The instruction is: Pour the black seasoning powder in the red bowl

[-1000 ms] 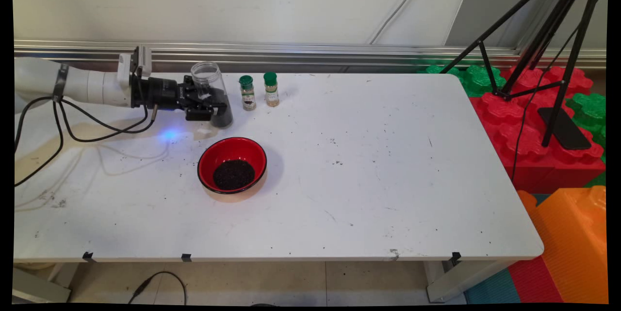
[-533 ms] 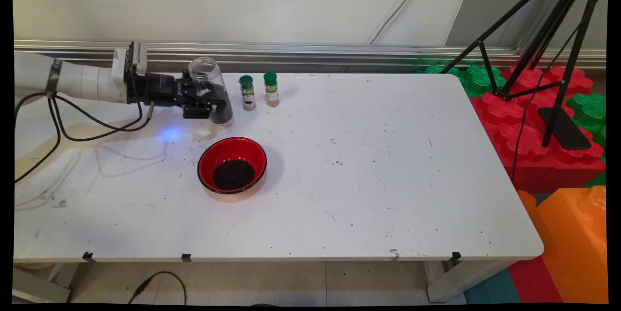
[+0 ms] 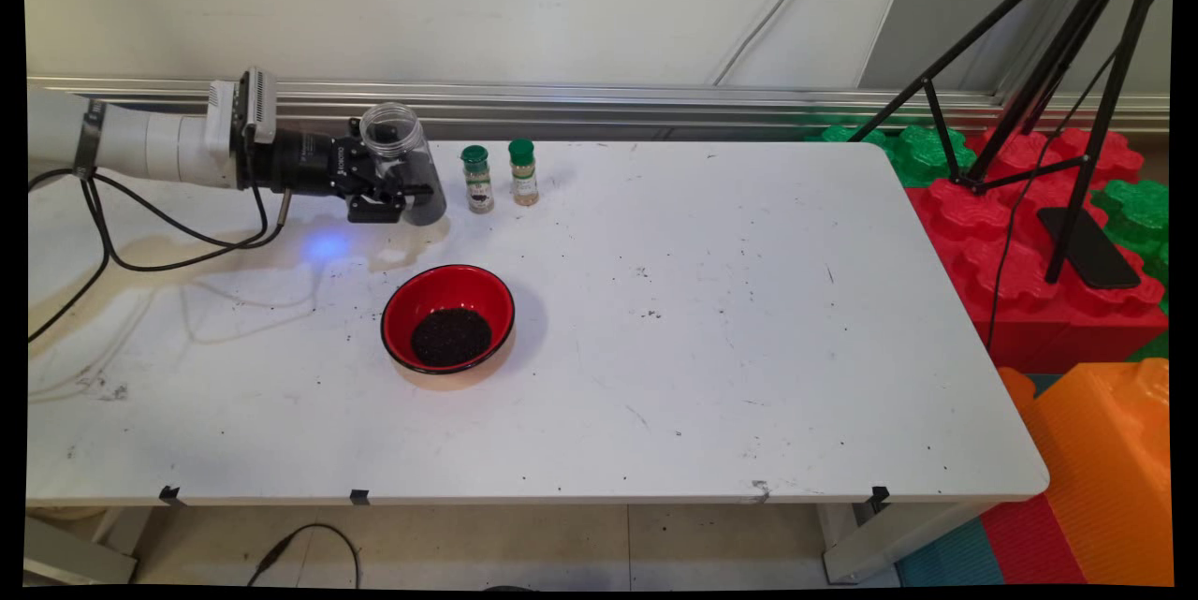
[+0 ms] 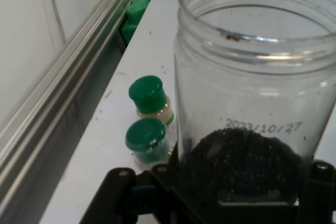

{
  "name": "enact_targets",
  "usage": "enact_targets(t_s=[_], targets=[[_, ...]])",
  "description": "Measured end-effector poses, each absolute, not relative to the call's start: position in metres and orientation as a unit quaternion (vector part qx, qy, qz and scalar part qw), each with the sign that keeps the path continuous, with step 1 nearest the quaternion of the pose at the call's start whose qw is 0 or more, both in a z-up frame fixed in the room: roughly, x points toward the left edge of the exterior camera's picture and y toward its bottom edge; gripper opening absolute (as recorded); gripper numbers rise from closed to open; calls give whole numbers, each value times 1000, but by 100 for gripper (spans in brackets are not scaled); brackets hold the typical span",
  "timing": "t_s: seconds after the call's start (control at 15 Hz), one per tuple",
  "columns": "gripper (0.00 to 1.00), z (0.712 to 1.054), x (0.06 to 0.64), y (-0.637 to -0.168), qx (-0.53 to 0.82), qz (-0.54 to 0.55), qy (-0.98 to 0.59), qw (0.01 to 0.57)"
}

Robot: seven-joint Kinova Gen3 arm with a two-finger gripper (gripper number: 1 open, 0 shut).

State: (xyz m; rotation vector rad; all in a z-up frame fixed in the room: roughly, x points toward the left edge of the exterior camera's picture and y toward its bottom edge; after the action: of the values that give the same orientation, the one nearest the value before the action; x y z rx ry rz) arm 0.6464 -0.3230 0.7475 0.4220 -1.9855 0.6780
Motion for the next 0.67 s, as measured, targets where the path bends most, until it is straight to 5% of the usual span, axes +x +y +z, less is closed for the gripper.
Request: enact_targets(t_s=[0.67], targets=[[0,762,633,-316,87,318,-827,455]])
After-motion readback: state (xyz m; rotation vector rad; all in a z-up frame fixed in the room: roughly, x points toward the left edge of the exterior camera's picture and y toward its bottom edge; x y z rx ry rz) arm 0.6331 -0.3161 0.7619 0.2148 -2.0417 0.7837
